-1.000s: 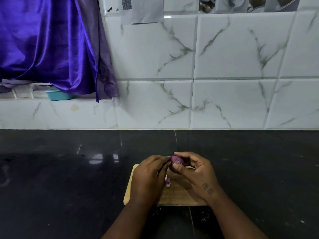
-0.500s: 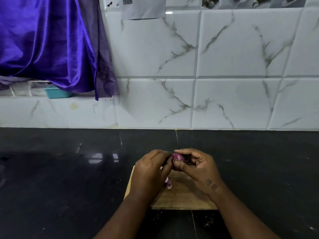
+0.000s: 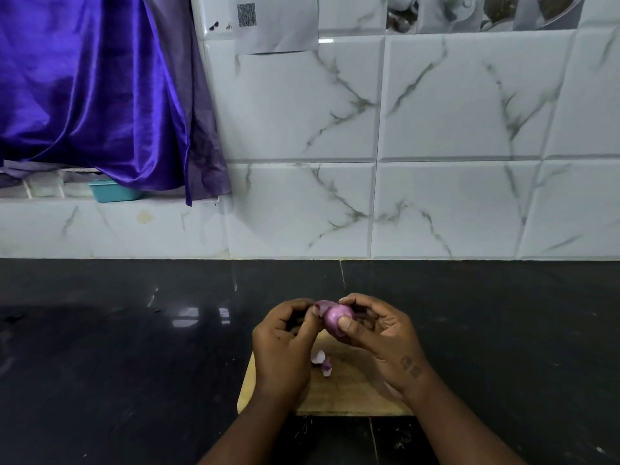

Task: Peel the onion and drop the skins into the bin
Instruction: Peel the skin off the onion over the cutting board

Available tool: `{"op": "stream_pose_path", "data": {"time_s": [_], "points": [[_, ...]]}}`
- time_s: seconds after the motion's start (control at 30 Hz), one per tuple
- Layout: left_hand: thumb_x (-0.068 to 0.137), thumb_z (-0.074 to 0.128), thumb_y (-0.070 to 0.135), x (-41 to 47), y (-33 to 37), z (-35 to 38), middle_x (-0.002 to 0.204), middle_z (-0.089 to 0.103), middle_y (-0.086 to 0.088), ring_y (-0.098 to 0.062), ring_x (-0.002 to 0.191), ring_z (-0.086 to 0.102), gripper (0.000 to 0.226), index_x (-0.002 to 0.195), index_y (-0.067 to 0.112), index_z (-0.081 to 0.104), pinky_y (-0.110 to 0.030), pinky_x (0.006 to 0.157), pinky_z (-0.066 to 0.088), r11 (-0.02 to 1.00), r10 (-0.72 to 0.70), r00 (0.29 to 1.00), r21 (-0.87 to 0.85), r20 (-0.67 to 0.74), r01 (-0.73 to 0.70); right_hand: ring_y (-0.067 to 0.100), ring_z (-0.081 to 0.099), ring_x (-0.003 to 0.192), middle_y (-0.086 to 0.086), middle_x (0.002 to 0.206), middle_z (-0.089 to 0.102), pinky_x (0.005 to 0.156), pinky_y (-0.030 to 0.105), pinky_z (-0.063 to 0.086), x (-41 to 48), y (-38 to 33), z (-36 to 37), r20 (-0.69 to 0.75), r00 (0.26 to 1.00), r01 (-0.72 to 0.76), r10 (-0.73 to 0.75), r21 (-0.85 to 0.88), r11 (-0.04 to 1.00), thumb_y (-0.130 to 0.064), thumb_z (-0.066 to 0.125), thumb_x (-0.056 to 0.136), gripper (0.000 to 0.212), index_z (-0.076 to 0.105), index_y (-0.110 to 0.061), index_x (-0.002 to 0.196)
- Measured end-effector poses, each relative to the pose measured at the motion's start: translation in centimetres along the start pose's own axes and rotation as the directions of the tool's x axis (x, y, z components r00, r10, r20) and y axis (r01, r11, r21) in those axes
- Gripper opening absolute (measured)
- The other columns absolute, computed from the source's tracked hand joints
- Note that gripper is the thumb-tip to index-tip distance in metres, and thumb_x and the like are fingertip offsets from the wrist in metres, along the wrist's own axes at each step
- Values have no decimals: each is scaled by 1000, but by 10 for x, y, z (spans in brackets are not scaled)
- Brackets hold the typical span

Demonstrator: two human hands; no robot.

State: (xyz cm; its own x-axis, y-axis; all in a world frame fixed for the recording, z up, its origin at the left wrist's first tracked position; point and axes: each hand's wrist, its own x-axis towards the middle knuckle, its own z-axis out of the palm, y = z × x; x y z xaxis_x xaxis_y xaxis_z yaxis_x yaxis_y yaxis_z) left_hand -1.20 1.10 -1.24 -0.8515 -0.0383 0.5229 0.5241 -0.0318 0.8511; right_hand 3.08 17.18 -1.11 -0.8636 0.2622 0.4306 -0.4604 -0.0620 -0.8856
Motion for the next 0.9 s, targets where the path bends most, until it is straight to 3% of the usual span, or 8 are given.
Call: {"op": "stream_pose_path", "data": {"time_s": [0.13, 0.23, 0.37, 0.43, 0.5, 0.73, 0.8, 0.9], "points": [[100, 63, -5, 2, 4, 1, 81, 82, -2, -13, 72, 76, 18, 90, 3, 76, -26, 64, 64, 968, -166, 986, -187, 34, 169, 26, 78, 99, 13, 109, 80, 75, 30, 64, 2, -2, 1, 5, 999, -49, 48, 100, 994, -9, 82, 72, 36, 77, -10, 107], [98, 63, -3, 3, -2, -3, 69, 69, -4, -13, 64, 63, 25, 78, 11, 69, -36, 59, 56, 988, -154, 988, -9, 19, 155, 26, 77, 102, 12, 112, 79, 77, 31, 65, 3, -2, -2, -5, 998, -65, 66, 116, 991, -13, 82, 71, 40, 76, -11, 110], [89, 65, 9, -1, -6, -8, 59, 63, -5, -8, 54, 59, 28, 63, 13, 58, -28, 54, 52, 955, -57, 995, 295, 87, 29, 25, 76, 110, 9, 117, 79, 90, 33, 63, 3, -3, -6, 13, 998, -57, 56, 85, 995, -11, 82, 72, 46, 73, -12, 117], [87, 61, 30, -2, -9, -9, 59, 68, -4, -16, 58, 69, 30, 61, 17, 57, -47, 61, 60, 920, -68, 987, 392, 145, 6, 24, 75, 112, 7, 119, 79, 97, 38, 61, 1, -3, -6, 40, 997, -73, 70, 54, 996, -12, 83, 71, 50, 71, -12, 120], [82, 58, 39, -2, -9, -11, 60, 71, -3, -18, 60, 72, 30, 62, 18, 58, -52, 62, 60, 889, -90, 982, 459, 166, 4, 26, 74, 114, 8, 121, 78, 101, 44, 58, 1, -2, -6, 52, 995, -87, 85, 36, 996, -13, 84, 71, 53, 71, -12, 122], [75, 67, 28, -5, 0, -9, 71, 71, 2, -13, 66, 71, 10, 71, 30, 57, -51, 62, 59, 893, -106, 973, 451, 205, 2, 27, 74, 114, 10, 119, 79, 102, 46, 58, 1, -1, -6, 25, 995, -97, 97, 9, 995, -14, 85, 71, 52, 73, -14, 121], [82, 64, 29, -5, -1, -9, 74, 70, 4, -14, 69, 72, 8, 76, 33, 61, -50, 64, 60, 912, -35, 977, 406, 212, -56, 22, 74, 114, 6, 120, 78, 99, 41, 60, 0, -1, -5, 19, 997, -79, 80, -53, 996, -18, 85, 74, 48, 75, -19, 120], [93, 63, 22, -4, 1, -9, 87, 72, 14, -10, 83, 71, 15, 94, 31, 75, -33, 70, 58, 914, 154, 973, 349, 172, -207, 14, 71, 114, -4, 121, 74, 96, 35, 61, 1, 1, -5, 41, 999, -18, 27, -211, 977, -15, 83, 83, 40, 76, -28, 120]]}}
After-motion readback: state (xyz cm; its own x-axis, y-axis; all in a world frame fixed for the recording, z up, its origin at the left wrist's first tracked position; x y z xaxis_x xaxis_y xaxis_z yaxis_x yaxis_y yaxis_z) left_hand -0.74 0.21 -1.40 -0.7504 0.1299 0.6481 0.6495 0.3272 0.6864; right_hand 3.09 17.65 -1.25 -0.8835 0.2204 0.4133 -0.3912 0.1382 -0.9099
